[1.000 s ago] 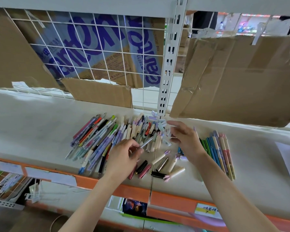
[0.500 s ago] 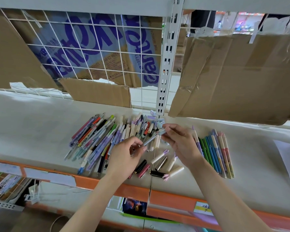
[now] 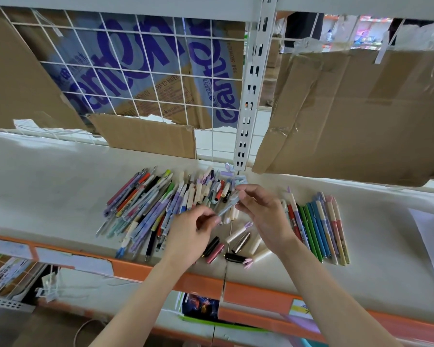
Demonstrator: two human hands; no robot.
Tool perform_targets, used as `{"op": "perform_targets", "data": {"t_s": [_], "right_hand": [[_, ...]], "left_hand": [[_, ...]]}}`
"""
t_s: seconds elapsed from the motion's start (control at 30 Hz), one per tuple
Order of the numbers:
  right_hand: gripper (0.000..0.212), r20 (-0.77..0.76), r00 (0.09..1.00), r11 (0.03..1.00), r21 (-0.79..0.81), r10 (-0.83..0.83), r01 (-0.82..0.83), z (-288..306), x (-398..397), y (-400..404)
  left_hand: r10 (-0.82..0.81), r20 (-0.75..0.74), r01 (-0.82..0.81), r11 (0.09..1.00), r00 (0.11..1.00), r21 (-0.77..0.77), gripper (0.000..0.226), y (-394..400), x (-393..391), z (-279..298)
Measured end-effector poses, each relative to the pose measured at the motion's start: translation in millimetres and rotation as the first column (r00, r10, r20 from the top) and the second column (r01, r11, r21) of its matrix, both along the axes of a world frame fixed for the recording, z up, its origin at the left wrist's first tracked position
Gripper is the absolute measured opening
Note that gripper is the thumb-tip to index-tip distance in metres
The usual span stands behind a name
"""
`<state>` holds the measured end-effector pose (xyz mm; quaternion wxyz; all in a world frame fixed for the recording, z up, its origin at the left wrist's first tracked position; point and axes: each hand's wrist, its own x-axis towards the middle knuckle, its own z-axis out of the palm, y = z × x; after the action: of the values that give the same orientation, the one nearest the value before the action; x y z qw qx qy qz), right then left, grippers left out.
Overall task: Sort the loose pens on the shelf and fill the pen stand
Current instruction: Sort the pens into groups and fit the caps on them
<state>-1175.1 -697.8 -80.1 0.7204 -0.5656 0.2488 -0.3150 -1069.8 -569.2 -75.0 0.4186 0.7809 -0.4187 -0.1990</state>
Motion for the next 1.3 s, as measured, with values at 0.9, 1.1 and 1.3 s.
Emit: {"op": "perform_targets", "data": {"t_s": [0.9,1.1,1.3], "right_hand": [[0.02,-0.129,0.972,0.979,-0.096,-0.194,0.182,4,-16,-7],[0.018,-0.432,0.71,0.72,-0.677,-0.556,0.151,-21,-45,-44],[0.014,-0.457,0.665,0.551,-0.831,-0.591,-0.081,-37,-47,-49]], "left_hand": [[-0.062,-0.291,0.082,0.995,0.955,0.058,0.013,-14,-14,3],[-0.02,0.035,0.018,0.998,0.999,0.063,0.011,2,11,-6],[0.031,0.287,-0.048,0.997,0.957,0.053,0.016,7,20,-13]]}}
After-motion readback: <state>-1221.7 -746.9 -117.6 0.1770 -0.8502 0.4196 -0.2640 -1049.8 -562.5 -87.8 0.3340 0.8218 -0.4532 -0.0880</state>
